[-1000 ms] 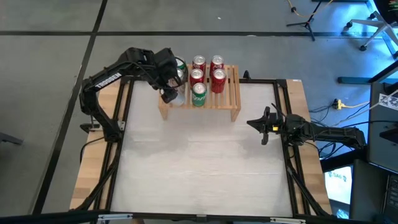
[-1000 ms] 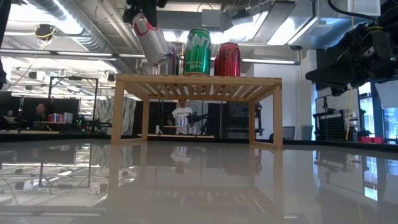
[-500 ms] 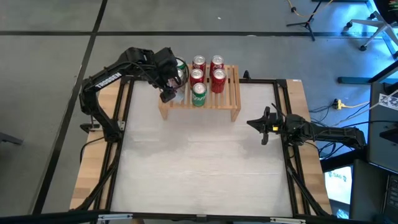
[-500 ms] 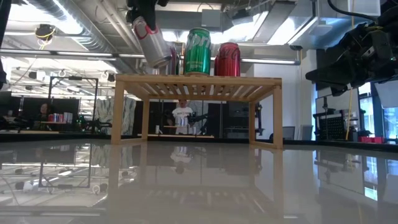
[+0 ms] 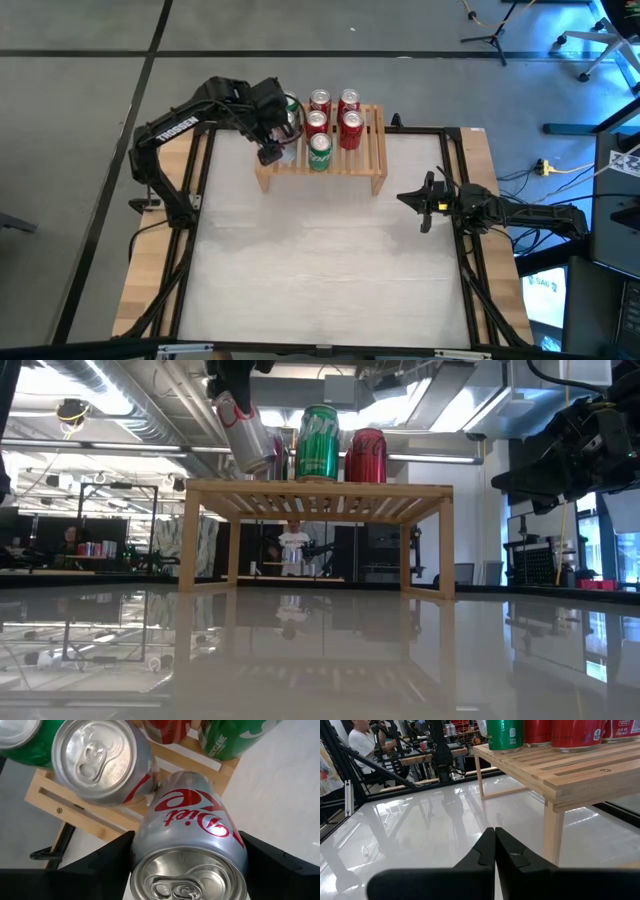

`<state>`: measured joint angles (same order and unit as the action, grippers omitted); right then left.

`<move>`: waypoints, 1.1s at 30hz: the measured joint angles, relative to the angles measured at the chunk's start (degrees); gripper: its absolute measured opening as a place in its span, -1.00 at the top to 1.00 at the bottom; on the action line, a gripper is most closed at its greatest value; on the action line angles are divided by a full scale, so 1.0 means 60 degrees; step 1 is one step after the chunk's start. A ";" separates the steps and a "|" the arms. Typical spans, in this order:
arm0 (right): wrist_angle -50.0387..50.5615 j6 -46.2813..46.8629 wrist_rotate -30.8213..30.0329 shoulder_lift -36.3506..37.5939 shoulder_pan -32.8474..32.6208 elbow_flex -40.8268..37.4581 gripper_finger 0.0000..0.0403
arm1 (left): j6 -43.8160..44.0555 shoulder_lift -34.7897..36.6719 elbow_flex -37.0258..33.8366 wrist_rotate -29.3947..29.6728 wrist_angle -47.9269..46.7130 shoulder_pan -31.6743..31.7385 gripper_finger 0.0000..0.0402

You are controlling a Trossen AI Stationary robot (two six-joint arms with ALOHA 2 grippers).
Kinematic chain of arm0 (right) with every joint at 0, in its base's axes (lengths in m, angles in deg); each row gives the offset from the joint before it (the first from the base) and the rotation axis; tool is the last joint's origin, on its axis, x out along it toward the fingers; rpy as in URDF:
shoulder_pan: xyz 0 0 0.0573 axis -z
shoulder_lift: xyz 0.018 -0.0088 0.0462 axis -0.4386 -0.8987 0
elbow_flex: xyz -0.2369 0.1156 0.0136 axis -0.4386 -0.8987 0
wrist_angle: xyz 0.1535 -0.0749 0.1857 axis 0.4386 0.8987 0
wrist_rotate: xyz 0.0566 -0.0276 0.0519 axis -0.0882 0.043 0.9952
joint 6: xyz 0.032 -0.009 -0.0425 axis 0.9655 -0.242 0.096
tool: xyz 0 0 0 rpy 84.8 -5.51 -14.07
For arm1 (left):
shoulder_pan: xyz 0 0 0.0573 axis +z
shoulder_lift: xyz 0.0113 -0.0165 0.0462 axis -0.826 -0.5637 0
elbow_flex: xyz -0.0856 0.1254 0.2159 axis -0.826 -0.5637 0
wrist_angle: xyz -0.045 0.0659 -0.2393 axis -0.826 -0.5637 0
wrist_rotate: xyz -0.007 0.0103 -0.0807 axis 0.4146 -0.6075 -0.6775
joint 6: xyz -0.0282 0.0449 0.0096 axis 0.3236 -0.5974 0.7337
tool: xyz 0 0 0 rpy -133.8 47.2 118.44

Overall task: Place canned beverage on shelf
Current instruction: Put the silver/red soda can on the shelf aligned with the silver/red soda can

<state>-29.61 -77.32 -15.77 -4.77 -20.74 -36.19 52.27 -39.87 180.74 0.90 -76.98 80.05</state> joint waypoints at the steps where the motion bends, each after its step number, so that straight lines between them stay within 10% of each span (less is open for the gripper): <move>1: 0.0000 -0.0003 0.0004 -0.0002 -0.0003 0.0000 0.99 | -0.0057 -0.0048 0.0000 -0.0015 0.0027 0.0000 -0.43; 33: 0.0000 0.0000 0.0004 -0.0001 0.0000 -0.0003 0.99 | -0.0578 -0.0592 0.0000 0.0095 -0.0046 0.0000 -0.60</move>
<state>-29.61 -77.32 -15.74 -4.77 -20.74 -36.21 48.80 -43.42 180.74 1.47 -77.26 80.05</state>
